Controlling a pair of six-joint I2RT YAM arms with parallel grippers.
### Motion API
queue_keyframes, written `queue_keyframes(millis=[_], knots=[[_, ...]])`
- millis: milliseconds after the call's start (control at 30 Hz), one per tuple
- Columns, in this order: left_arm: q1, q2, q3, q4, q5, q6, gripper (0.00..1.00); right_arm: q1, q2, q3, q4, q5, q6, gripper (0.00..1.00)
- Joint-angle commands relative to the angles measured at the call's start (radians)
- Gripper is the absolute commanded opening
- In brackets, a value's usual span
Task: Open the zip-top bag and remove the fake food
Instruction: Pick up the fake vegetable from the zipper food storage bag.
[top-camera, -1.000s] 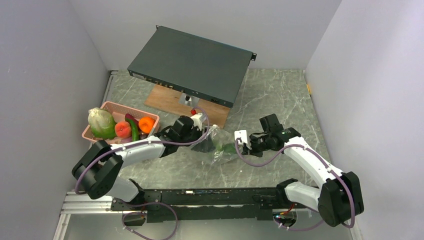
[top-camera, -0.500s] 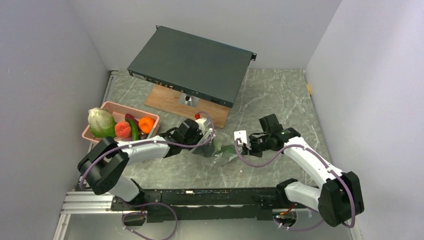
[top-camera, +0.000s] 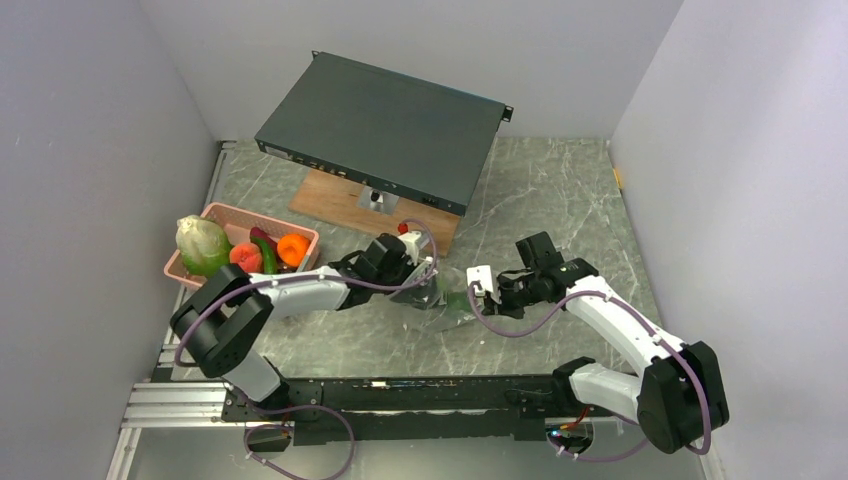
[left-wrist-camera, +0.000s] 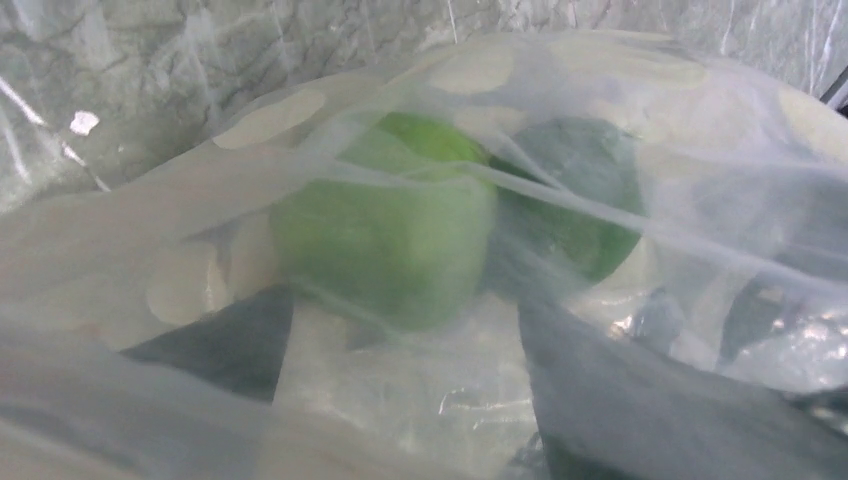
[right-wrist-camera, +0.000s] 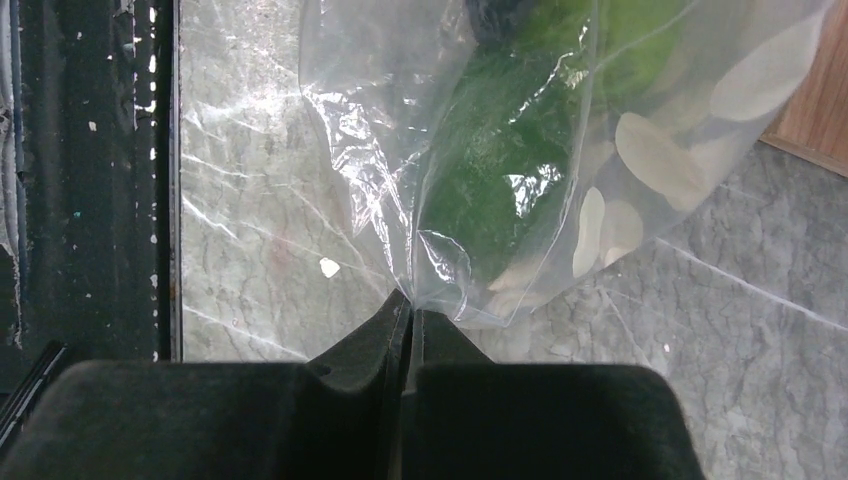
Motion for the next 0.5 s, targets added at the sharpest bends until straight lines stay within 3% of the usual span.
queue_keyframes(millis=[0, 167, 267, 400, 467], knots=[[-0.025, 0.065, 0.077, 0.016, -0.029, 0.006, 0.86, 0.009, -0.008, -0.003, 0.037, -0.04, 0.0, 0.0], [-0.043, 0.106, 0.103, -0.018, -0.071, -0.005, 0.81, 0.01, -0.015, -0.013, 0.042, -0.038, 0.007, 0.0], [-0.046, 0.102, 0.106, -0.035, -0.093, -0.006, 0.63, 0.008, -0.017, -0.017, 0.048, -0.036, 0.017, 0.0], [-0.047, 0.073, 0.092, -0.03, -0.107, -0.005, 0.29, -0.003, -0.023, -0.023, 0.052, -0.037, 0.028, 0.0], [-0.045, 0.051, 0.082, -0.03, -0.111, 0.0, 0.24, -0.012, -0.027, -0.028, 0.051, -0.035, 0.03, 0.0]])
